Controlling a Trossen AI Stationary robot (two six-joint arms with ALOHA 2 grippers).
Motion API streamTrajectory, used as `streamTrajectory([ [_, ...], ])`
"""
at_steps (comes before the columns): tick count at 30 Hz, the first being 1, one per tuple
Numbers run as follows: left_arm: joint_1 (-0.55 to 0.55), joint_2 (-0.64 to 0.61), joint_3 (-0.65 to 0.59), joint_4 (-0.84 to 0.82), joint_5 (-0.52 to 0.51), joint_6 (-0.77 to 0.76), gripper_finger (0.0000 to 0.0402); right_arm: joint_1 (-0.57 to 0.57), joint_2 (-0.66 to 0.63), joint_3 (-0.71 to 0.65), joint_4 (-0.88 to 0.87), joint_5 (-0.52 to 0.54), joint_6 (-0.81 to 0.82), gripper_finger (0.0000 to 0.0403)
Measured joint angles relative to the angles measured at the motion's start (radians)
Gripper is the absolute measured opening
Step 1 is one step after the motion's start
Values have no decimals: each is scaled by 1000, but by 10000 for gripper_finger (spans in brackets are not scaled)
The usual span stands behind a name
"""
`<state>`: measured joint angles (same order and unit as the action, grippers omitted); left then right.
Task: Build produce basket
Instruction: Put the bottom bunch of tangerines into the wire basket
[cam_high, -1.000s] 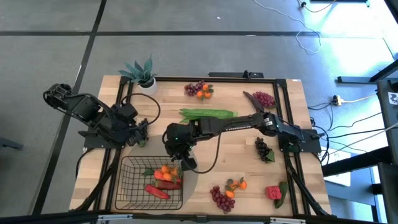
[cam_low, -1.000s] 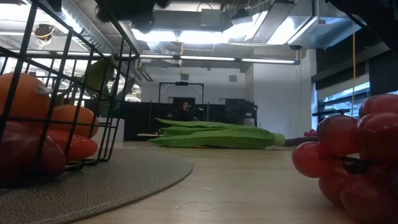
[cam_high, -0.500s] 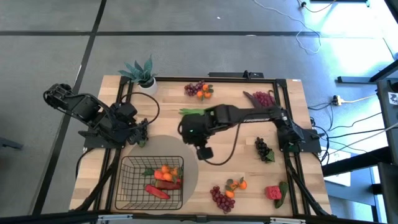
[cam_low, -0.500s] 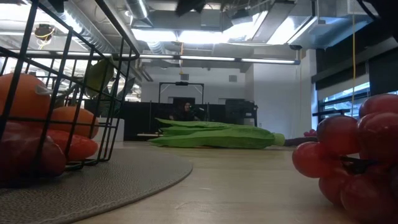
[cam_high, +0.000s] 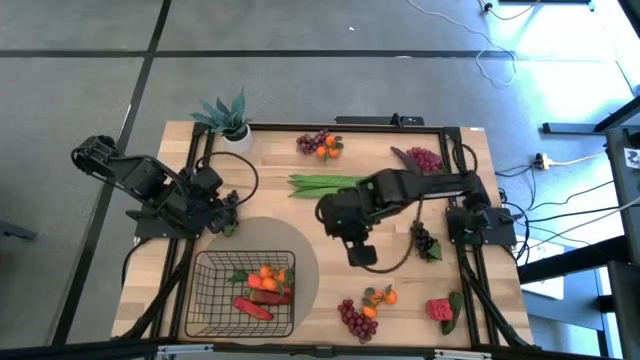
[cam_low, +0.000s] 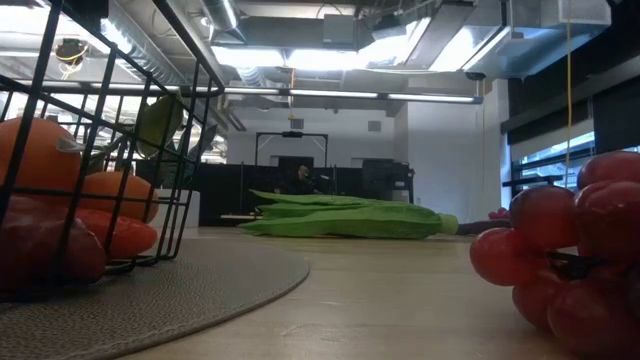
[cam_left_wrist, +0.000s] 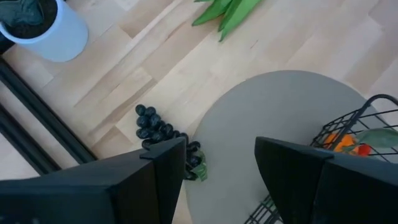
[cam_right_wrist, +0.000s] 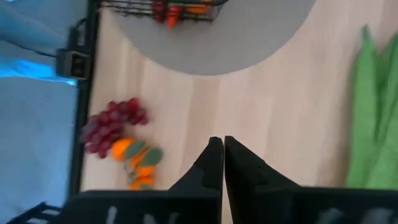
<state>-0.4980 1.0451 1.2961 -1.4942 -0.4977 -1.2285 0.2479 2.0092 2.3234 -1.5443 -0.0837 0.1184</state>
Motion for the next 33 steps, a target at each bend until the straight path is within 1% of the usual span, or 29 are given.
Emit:
streamTrajectory([
  [4, 0, 0, -26, 27, 11, -14, 181, 57, -22, 0, -29, -9, 90, 2],
  [7, 0, 0, -31, 32, 37, -48, 181, 96, -51, -5, -26, 12, 126, 1],
  [10, -1, 7, -31, 40, 42, -65, 181, 129, -87, -5, -27, 78, 192, 2],
  [15, -1, 11, -31, 40, 43, -161, 181, 165, -148, -5, -27, 194, 247, 2],
  [19, -1, 17, -32, 39, 43, -176, 181, 169, -180, -17, -23, 231, 274, 1],
  [22, -1, 29, -32, 38, 43, -177, 181, 169, -213, -103, -25, 233, 310, 1],
  [25, -12, 33, -33, 36, 43, -177, 181, 178, -270, -260, -1, 234, 416, 0],
  [28, -29, 36, -33, 44, 44, -180, 181, 197, -338, -431, 139, 218, 511, 0],
  [30, -38, 40, -33, 45, 44, -187, 181, 215, -376, -531, 254, 167, 554, 0],
  [33, -51, 44, -33, 51, 45, -211, 181, 255, -413, -653, 393, 100, 562, 0],
])
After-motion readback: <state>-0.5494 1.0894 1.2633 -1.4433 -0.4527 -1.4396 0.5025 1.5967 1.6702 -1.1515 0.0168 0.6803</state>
